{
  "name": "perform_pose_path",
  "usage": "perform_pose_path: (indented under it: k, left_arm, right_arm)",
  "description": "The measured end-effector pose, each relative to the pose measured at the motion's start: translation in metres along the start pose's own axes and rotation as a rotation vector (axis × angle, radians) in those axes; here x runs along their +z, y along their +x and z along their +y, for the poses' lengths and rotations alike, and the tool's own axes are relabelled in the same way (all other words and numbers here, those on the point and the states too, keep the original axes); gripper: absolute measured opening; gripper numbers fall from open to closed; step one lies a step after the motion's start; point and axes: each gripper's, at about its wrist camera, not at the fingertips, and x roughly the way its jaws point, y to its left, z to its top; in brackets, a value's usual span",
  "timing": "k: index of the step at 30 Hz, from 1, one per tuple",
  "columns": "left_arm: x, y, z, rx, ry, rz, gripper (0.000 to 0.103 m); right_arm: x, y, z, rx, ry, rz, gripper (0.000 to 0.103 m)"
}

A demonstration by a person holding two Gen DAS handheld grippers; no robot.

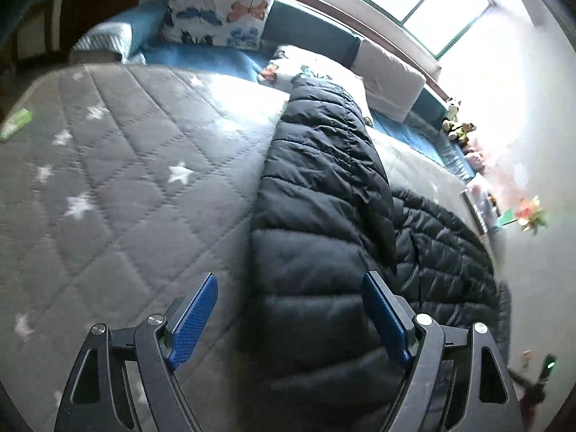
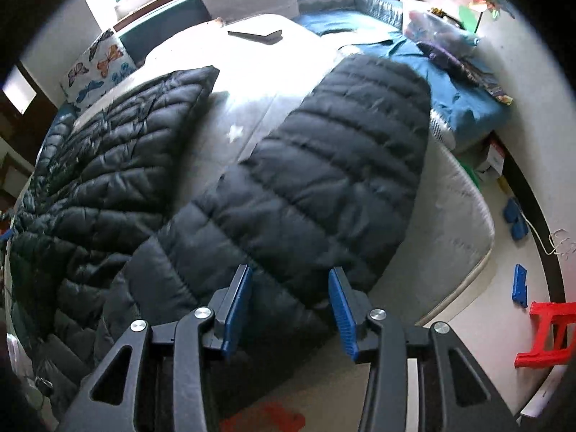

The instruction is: Fold large clothes

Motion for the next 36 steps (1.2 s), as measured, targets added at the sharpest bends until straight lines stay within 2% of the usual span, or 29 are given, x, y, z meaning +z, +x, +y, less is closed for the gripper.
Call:
perform_pose_path:
  k: [6, 8, 9, 10, 12, 14, 16, 20, 23, 29, 36]
  left_arm:
    - [0.015, 0.044, 0.007, -0.130, -0.080, 0.090, 0.088]
    - [0.016, 0.052, 0.005, -0.150, -0.089, 0.092, 0.085]
    - [0.017, 0.053, 0.002, -0.149, -0.079, 0.075, 0.082]
    - [0.016, 0.054, 0.000, -0.144, -0.073, 0.063, 0.070]
    - [0.014, 0.055, -0.008, -0.112, -0.058, 0.035, 0.056]
    - [0.009, 0.051, -0.013, -0.060, -0.037, 0.007, 0.032]
    - [0.001, 0.041, -0.019, 0.026, -0.023, -0.044, 0.018]
    - [-0.014, 0.006, -0.021, 0.205, -0.020, -0.173, 0.014]
    - [-0.030, -0.026, -0.011, 0.296, -0.047, -0.248, 0.013]
    - [-0.067, -0.065, 0.012, 0.413, -0.086, -0.309, 0.013]
    - [-0.098, -0.101, 0.067, 0.448, -0.191, -0.320, 0.013]
  right_arm:
    - [0.001, 0.011, -0.005, 0.017, 0.045, 0.022, 0.048]
    - [0.001, 0.011, -0.007, 0.020, 0.053, 0.027, 0.049]
    - [0.001, 0.012, -0.008, 0.020, 0.056, 0.030, 0.049]
    - [0.001, 0.014, -0.009, 0.019, 0.059, 0.031, 0.052]
    - [0.000, 0.016, -0.011, 0.020, 0.062, 0.033, 0.056]
    - [0.000, 0.019, -0.013, 0.023, 0.070, 0.034, 0.057]
    - [0.001, 0.024, -0.013, 0.032, 0.079, 0.032, 0.057]
    - [0.004, 0.027, -0.009, 0.027, 0.067, 0.018, 0.058]
    - [0.008, 0.030, 0.001, 0.026, 0.038, 0.006, 0.058]
    - [0.028, 0.040, 0.032, 0.033, -0.042, -0.001, 0.061]
    - [0.062, 0.060, 0.073, 0.041, -0.144, -0.012, 0.065]
